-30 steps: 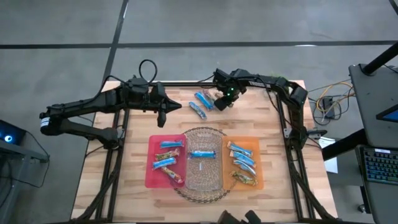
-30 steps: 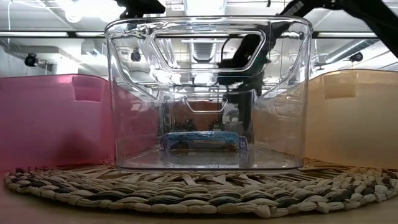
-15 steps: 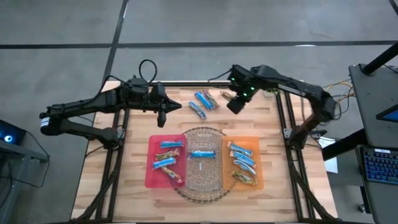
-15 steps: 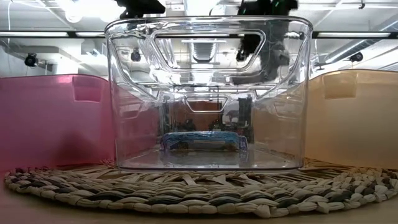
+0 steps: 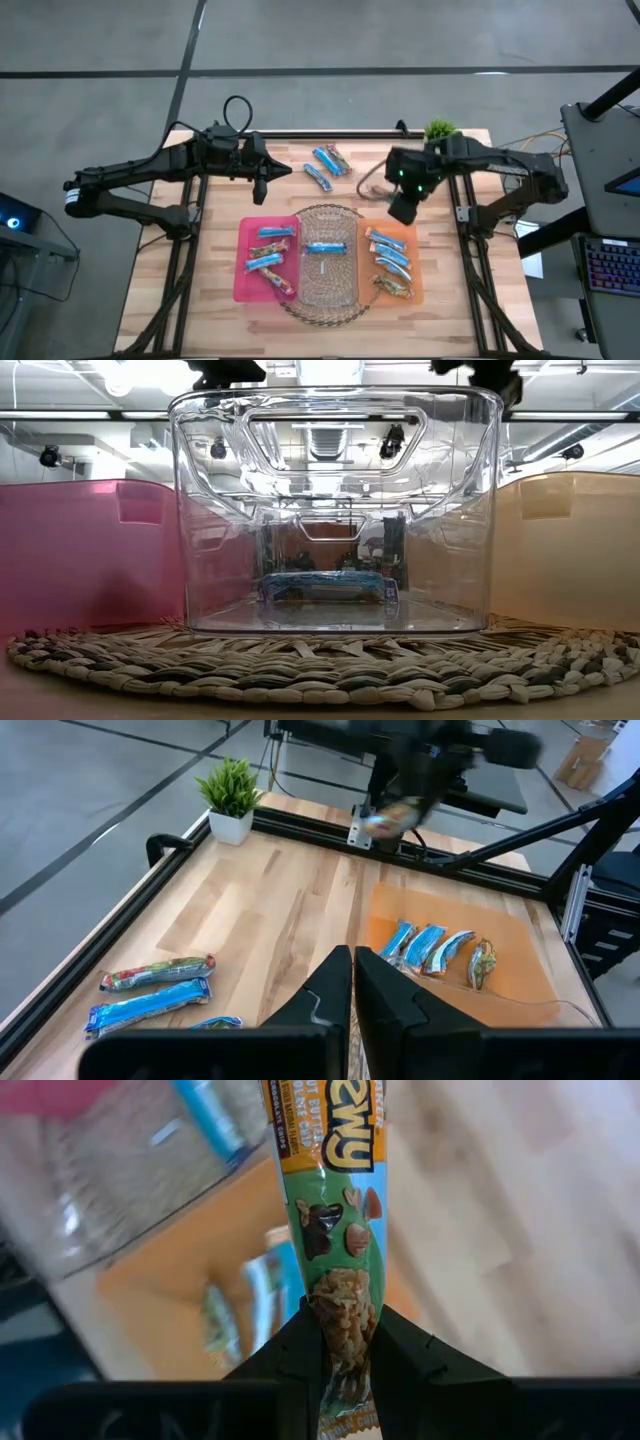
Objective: Pick and place Granola Bars by type
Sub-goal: Put the yellow granola bar into the orange bin
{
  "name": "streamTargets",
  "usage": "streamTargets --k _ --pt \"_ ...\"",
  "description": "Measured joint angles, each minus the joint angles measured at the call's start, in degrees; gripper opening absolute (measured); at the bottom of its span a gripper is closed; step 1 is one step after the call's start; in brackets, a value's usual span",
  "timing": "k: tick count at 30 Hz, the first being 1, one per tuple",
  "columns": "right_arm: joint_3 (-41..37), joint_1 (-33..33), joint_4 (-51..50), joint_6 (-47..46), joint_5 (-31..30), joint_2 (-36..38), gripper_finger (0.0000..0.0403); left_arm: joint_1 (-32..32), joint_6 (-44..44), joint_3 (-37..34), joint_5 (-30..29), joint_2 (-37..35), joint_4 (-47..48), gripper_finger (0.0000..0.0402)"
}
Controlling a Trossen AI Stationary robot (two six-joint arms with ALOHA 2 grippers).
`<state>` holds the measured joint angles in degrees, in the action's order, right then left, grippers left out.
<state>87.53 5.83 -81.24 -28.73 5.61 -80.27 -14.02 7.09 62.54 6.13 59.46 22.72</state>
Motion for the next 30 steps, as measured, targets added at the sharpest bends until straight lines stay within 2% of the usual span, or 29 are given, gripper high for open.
streamTargets --k 9,15,19,30 --pt "-0.56 -14.26 0.04 -5.7 2.64 -1.59 0.0054 -0.02 -0.02 0.0 0.0 0.0 0.0 0.0" --pt "-3.2 -21.05 2.52 -10.61 4.51 -3.58 0.0054 -0.02 -0.02 0.0 0.0 0.0 -0.03 0.0" --pt "-6.82 -24.4 8.69 -12.02 9.03 -4.43 0.0054 0.0 -0.04 0.0 0.02 -0.02 -0.22 0.0" --pt "-15.09 -28.44 17.98 -16.73 12.01 -4.91 0.0054 0.0 -0.82 0.0 0.44 -0.02 -0.44 0.0"
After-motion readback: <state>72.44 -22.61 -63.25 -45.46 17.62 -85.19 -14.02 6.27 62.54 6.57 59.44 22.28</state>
